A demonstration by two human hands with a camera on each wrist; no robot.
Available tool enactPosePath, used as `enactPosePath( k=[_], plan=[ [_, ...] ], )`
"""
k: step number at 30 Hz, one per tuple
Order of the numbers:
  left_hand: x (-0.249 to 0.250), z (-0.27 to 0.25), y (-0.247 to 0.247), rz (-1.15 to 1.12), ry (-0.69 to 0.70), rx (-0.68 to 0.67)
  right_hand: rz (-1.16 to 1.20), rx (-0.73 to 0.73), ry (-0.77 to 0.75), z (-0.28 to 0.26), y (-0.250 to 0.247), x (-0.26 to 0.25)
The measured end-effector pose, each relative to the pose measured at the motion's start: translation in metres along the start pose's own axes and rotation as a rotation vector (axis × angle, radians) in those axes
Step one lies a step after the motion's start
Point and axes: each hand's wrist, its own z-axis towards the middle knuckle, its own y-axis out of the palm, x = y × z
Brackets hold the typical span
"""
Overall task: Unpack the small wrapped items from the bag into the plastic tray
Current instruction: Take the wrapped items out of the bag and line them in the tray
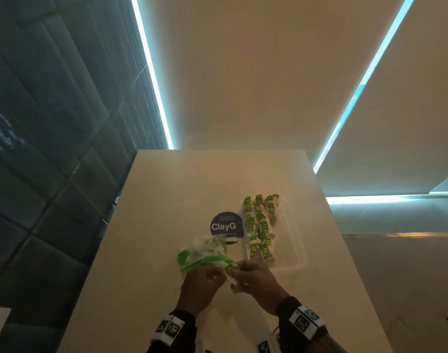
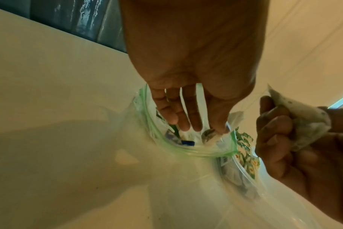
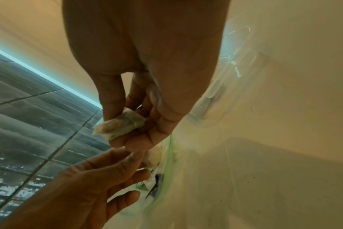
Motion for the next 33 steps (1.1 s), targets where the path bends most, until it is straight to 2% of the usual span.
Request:
enactPosePath(
  k=[2,9,11,16,18,23,27,31,33],
  plan=[
    [0.0,-0.002,-0.001,-0.093,-0.012,0.027,0.045,-0.005,0.003,-0.001,-0.001,-0.002],
    [0.006,-0.007,-0.013,-0.575,-0.222,0.131,0.118,-0.035,0.014,-0.002,-0.002,-0.006],
    [0.006,-0.008,-0.017,-0.697,-0.247,0.122,0.11,-0.048,0.017,-0.003,-0.001,-0.007],
    [0.019,-0.011,-0.021,-0.944,-0.207,0.03,0.107,-0.104,0.014,-0.004,0.003,-0.01],
    [0.024,-0.011,-0.021,-0.992,-0.198,0.024,0.114,-0.114,0.011,-0.004,0.003,-0.01],
    [0.026,-0.011,-0.028,-0.924,-0.13,-0.014,0.088,-0.102,-0.012,-0.004,0.002,-0.012],
    [0.025,-0.011,-0.027,-0.9,-0.123,-0.035,0.119,-0.114,-0.018,-0.004,0.002,-0.011],
    [0.028,-0.013,-0.022,-0.981,-0.158,-0.11,0.146,-0.139,-0.036,-0.006,0.006,-0.013],
    [0.028,-0.014,-0.021,-0.951,-0.172,-0.142,0.141,-0.131,-0.044,-0.007,0.008,-0.014]
  ],
)
